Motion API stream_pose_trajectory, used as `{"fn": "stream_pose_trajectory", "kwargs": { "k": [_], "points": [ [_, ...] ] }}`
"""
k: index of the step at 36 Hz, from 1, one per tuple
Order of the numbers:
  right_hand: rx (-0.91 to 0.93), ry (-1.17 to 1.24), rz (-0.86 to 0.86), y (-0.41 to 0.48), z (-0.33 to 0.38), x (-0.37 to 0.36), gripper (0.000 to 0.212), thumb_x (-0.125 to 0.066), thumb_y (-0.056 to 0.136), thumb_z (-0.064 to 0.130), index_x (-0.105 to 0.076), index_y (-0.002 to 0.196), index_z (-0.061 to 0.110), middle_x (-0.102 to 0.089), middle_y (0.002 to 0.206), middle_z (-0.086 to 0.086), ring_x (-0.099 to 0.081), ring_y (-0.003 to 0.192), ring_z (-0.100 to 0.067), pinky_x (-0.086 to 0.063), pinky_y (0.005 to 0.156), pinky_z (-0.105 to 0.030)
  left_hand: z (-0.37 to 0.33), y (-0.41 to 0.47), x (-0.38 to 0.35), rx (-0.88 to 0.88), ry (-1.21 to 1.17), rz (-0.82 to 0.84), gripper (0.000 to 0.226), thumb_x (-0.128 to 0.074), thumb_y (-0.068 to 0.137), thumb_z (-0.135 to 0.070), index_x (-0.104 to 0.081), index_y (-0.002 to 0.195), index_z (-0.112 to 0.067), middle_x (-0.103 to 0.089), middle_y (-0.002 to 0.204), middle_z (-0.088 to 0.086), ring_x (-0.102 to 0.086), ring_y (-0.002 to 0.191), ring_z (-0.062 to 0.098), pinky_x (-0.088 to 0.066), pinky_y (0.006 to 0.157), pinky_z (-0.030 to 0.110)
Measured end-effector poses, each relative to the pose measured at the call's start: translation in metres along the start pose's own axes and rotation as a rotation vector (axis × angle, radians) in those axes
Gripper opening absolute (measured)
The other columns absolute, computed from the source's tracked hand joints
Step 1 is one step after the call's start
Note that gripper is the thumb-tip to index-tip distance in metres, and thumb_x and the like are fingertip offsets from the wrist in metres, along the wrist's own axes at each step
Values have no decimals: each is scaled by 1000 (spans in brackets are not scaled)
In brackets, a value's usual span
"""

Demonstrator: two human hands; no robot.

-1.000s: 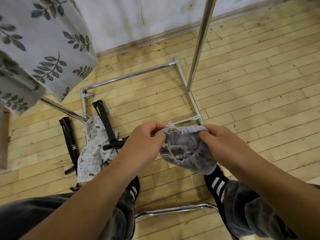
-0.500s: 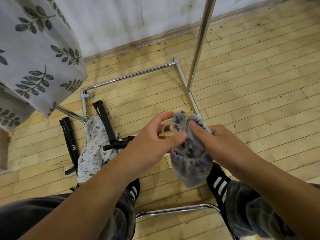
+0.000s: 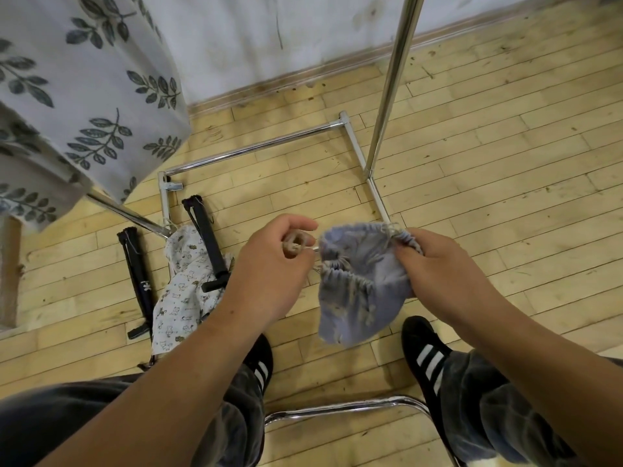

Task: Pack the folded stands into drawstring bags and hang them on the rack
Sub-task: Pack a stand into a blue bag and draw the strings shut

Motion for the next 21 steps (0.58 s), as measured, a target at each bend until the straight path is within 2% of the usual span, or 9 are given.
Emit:
{"fn": "stream_pose_trajectory", "kwargs": {
  "k": [4, 7, 9, 11, 13, 14, 17, 18, 21],
  "points": [
    [-30, 38, 3, 2, -5, 2, 27, -45, 106, 19, -67, 91, 22, -72, 87, -4, -72, 84, -25, -63, 80, -49, 3, 1, 3, 31, -20, -15, 40, -58, 96, -4, -65, 110, -41, -67, 101, -14, -64, 77, 1, -53, 53, 21],
    [-41, 66, 12, 2, -6, 0, 25, -49, 106, 20, -63, 85, 23, -70, 80, -2, -68, 64, -6, -59, 58, -25, 9, 2, -1, 57, 77, 49, 44, -56, 96, -5, -60, 117, -43, -62, 112, -16, -61, 89, -1, -49, 54, 10],
    [-29, 52, 34, 2, -5, -3, 24, -50, 105, 20, -60, 83, 22, -67, 77, -2, -63, 57, -2, -52, 52, -18, 9, 1, -7, 62, 122, 101, 42, -59, 97, -11, -55, 122, -46, -59, 121, -17, -55, 101, -5, -44, 59, 2],
    [-12, 33, 66, 3, -5, -7, 20, -52, 103, 19, -60, 85, 19, -68, 82, -8, -66, 68, -14, -58, 61, -28, 5, -1, -12, 43, 129, 133, 37, -60, 99, -21, -53, 123, -48, -57, 126, -19, -53, 106, -8, -42, 63, 2],
    [15, 7, 115, 1, -2, -13, 13, -56, 99, 17, -62, 87, 14, -69, 84, -13, -62, 69, -20, -55, 66, -36, -3, -2, -16, -15, 108, 150, 31, -62, 99, -33, -54, 122, -52, -56, 129, -23, -52, 111, -12, -41, 72, 6],
    [36, -6, 147, 1, 0, -16, 10, -59, 97, 16, -62, 89, 12, -69, 82, -11, -60, 66, -15, -54, 63, -34, -8, -3, -18, -54, 91, 159, 28, -62, 99, -38, -55, 121, -54, -55, 130, -25, -51, 114, -12, -41, 80, 9],
    [112, -39, 205, -3, 7, -23, 13, -66, 96, 15, -62, 91, 4, -66, 67, 5, -62, 55, 1, -49, 51, -17, -17, -7, -25, -143, 82, 220, 26, -61, 99, -43, -57, 121, -56, -49, 136, -30, -48, 124, -11, -47, 100, 25],
    [136, -39, 212, -4, 10, -24, 14, -66, 97, 17, -63, 91, 4, -68, 68, 6, -65, 57, 1, -51, 53, -18, -17, -7, -29, -160, 99, 247, 25, -60, 100, -42, -59, 121, -55, -46, 140, -30, -46, 128, -9, -46, 106, 30],
    [203, -12, 242, -9, 17, -27, 12, -64, 100, 27, -70, 94, 19, -75, 83, 2, -73, 76, -11, -63, 73, -41, -10, -7, -40, -151, 209, 328, 20, -56, 101, -46, -65, 118, -50, -41, 151, -21, -43, 136, 1, -42, 113, 33]
  ]
}}
Point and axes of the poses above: each hand's wrist, its own y-axis towards the middle knuckle, its own x-axis out of the back of the hand, z = x × y, the point moved 9 cm from there along y, towards the middle knuckle
